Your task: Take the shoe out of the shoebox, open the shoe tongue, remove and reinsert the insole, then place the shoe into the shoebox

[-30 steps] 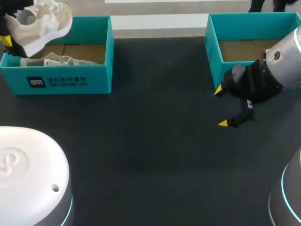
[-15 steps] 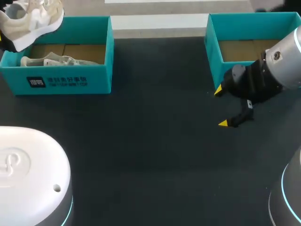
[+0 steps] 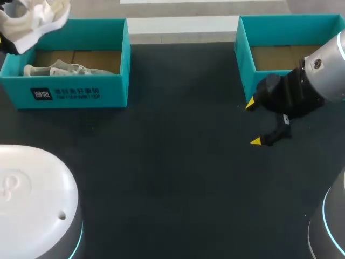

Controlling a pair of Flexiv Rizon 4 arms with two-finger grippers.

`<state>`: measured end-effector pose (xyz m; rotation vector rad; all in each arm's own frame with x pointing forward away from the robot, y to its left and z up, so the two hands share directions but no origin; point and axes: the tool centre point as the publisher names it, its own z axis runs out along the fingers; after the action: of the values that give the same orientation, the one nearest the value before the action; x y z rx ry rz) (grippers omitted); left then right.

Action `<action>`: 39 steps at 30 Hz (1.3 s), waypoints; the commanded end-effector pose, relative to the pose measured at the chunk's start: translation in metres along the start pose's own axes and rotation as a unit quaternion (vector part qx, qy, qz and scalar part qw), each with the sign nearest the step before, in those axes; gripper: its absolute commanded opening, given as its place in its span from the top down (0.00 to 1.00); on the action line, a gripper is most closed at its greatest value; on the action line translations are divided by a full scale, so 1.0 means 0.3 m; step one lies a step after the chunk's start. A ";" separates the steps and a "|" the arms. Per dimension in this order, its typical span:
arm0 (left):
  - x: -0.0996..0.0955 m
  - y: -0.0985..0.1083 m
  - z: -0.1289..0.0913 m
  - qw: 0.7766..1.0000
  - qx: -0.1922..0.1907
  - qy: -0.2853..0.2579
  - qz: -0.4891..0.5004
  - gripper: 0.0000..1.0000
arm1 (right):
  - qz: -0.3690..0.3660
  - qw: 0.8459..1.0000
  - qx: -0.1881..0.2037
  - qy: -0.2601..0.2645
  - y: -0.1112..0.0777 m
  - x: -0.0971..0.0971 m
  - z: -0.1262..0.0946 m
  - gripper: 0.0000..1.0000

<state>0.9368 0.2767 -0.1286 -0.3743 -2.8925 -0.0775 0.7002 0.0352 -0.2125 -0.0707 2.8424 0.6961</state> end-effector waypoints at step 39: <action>-0.465 0.242 0.059 0.991 -0.033 -0.008 0.129 1.00 | 0.001 1.000 0.002 -0.001 0.003 0.001 0.006 0.00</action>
<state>1.0802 0.3111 -0.1793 -0.2960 -2.9929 -0.0483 0.7002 0.0352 -0.2125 -0.0708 2.8425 0.6961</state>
